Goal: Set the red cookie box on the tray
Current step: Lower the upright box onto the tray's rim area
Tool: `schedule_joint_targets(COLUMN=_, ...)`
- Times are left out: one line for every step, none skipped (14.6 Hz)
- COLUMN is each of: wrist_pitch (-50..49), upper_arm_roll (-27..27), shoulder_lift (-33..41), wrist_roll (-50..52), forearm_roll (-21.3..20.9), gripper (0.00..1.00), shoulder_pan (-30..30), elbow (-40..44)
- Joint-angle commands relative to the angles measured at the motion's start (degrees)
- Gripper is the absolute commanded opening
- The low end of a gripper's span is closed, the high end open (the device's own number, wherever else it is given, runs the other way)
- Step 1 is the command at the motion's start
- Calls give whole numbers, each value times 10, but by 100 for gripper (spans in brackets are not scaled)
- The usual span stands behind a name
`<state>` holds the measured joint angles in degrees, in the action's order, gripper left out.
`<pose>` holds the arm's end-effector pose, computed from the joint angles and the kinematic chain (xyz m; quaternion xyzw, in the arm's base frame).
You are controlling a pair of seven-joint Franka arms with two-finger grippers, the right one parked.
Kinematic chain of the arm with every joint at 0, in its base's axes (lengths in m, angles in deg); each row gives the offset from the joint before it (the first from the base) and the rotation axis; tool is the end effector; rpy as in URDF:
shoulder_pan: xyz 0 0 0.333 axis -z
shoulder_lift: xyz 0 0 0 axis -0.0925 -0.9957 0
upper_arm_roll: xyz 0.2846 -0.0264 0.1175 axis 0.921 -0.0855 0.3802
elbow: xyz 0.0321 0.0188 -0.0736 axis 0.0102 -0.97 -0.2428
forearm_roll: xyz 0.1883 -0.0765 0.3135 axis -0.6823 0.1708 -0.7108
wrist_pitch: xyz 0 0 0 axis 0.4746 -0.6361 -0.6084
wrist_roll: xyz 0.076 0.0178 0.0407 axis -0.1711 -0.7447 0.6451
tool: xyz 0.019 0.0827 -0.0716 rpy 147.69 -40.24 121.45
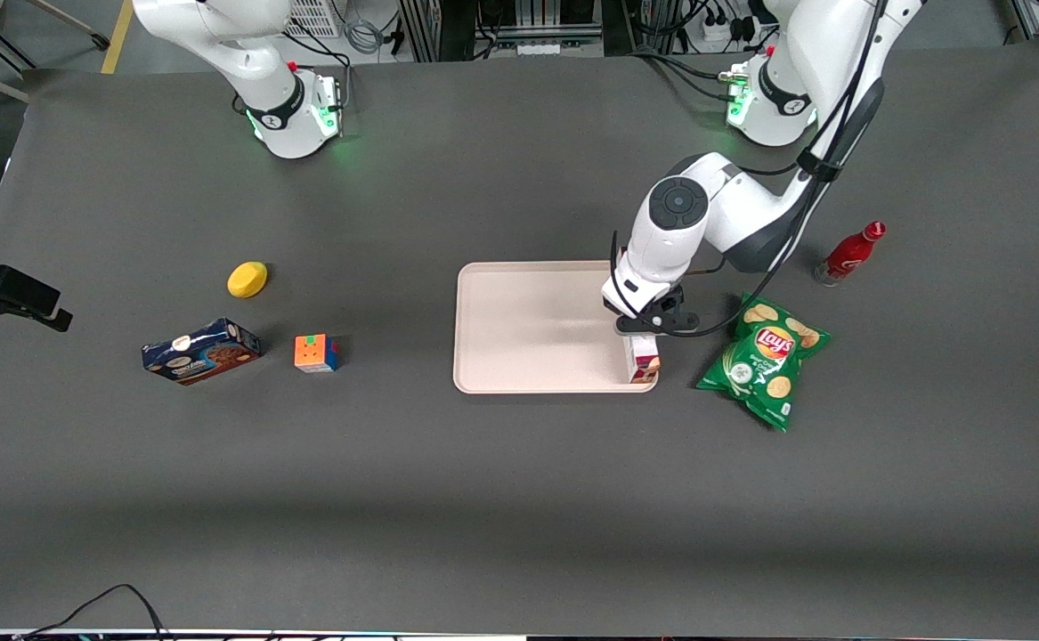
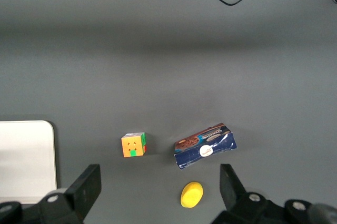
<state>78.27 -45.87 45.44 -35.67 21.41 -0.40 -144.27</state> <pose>0.4667 -0.3255 0.2646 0.9997 0.0165 0.0174 0.0073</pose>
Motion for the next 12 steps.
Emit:
schedule_joint_targets(wrist_pitch=7, upper_arm_roll=2, shoulder_lift=-8, wrist_roll=19, forearm_roll=-23, gripper=0, shoulder_pan=7, elbow=-1)
schedule_joint_targets(wrist_pitch=7, upper_arm_roll=2, shoulder_lift=-11, wrist_roll=19, forearm_roll=-23, gripper=0, shoulder_pan=7, elbow=-1)
schedule_joint_targets(wrist_pitch=7, upper_arm_roll=3, shoulder_lift=-12, wrist_roll=20, forearm_roll=-23, gripper=0, shoulder_pan=7, elbow=0)
schedule_joint_targets(wrist_pitch=7, upper_arm_roll=4, shoulder_lift=-13, wrist_roll=19, forearm_roll=-23, gripper=2, shoulder_pan=7, elbow=1)
schedule_joint_targets(wrist_pitch=7, upper_arm_roll=4, shoulder_lift=-14, wrist_roll=19, forearm_roll=-23, gripper=23, shoulder_pan=7, elbow=1)
schedule_joint_targets(wrist_pitch=8, upper_arm_roll=6, shoulder_lift=-16, wrist_roll=19, forearm_roll=-23, gripper=46, shoulder_pan=7, elbow=2)
schedule_joint_targets(wrist_pitch=8, upper_arm_roll=7, shoulder_lift=-16, wrist_roll=20, forearm_roll=-23, gripper=73, shoulder_pan=7, elbow=2)
schedule_joint_targets(wrist_pitch=6, upper_arm_roll=7, shoulder_lift=-15, wrist_roll=20, forearm_roll=-23, gripper=100, shoulder_pan=6, elbow=2)
schedule_joint_targets(wrist_pitch=4, upper_arm_roll=7, shoulder_lift=-14, wrist_roll=19, forearm_roll=-23, gripper=100, shoulder_pan=6, elbow=4)
schedule_joint_targets(wrist_pitch=-1, upper_arm_roll=7, shoulder_lift=-13, wrist_roll=13, forearm_roll=-23, gripper=100, shoulder_pan=6, elbow=9)
schedule_joint_targets(wrist_pitch=-6, upper_arm_roll=7, shoulder_lift=-10, wrist_roll=12, forearm_roll=-23, gripper=100, shoulder_pan=6, elbow=16)
schedule_joint_targets(wrist_pitch=-6, upper_arm_roll=7, shoulder_lift=-5, wrist_roll=13, forearm_roll=-20, gripper=100, shoulder_pan=5, elbow=21)
